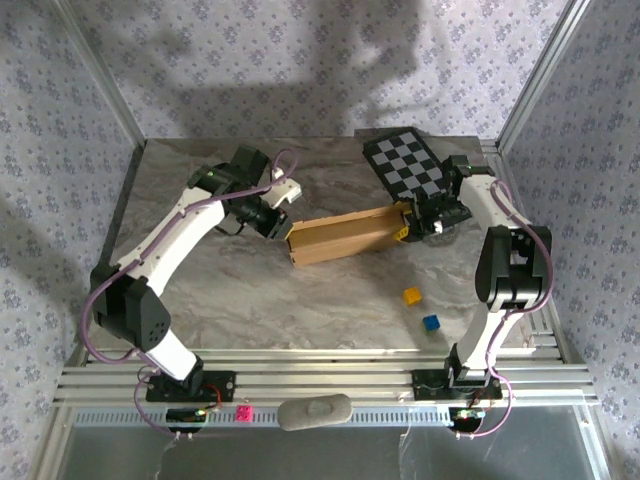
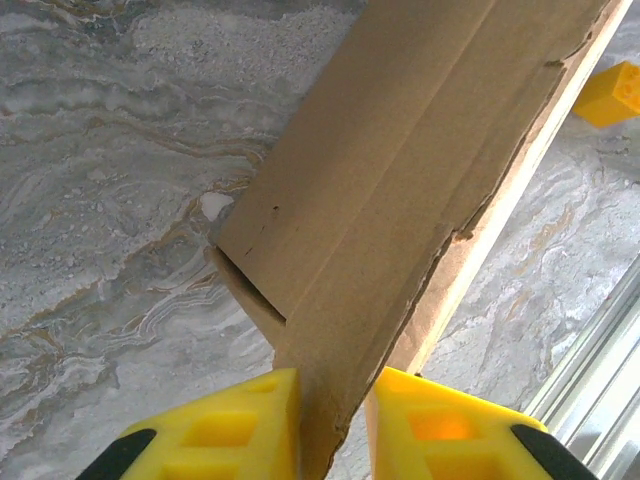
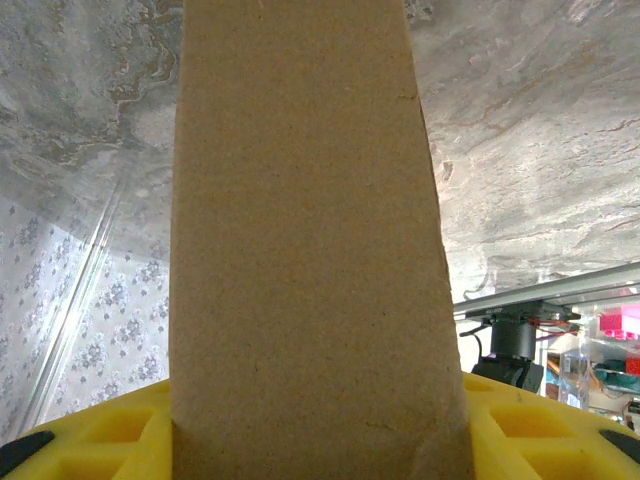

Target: Fold the paper box

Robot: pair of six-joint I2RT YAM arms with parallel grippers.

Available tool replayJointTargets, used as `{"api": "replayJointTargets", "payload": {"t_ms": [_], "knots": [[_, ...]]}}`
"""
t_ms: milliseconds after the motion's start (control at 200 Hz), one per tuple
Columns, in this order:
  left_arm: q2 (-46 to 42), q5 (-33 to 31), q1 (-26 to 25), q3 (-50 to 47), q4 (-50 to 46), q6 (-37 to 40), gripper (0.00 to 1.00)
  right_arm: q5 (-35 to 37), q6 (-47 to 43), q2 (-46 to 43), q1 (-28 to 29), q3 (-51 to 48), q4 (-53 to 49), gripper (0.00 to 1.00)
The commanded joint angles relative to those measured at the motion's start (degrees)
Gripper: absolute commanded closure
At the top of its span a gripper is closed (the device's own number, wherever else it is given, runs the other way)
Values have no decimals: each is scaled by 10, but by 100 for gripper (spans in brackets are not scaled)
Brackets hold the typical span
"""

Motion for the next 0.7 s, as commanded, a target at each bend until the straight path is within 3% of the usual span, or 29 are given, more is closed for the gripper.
{"api": "replayJointTargets", "payload": {"t_ms": [0,170,555,695], "knots": [[-10,21,1,1,-10,-24,77,5,11,11,4,12,-3,57],[-4,18,2,9,-18,-20,83,5,11,12,4,13,-3,57],[-13,-13,1,-1,-42,-1,78,5,12,13,4,14,-2,57],[-10,-11,1,1,-43,-1,85,5,13,15,6,18,-2,57]]}}
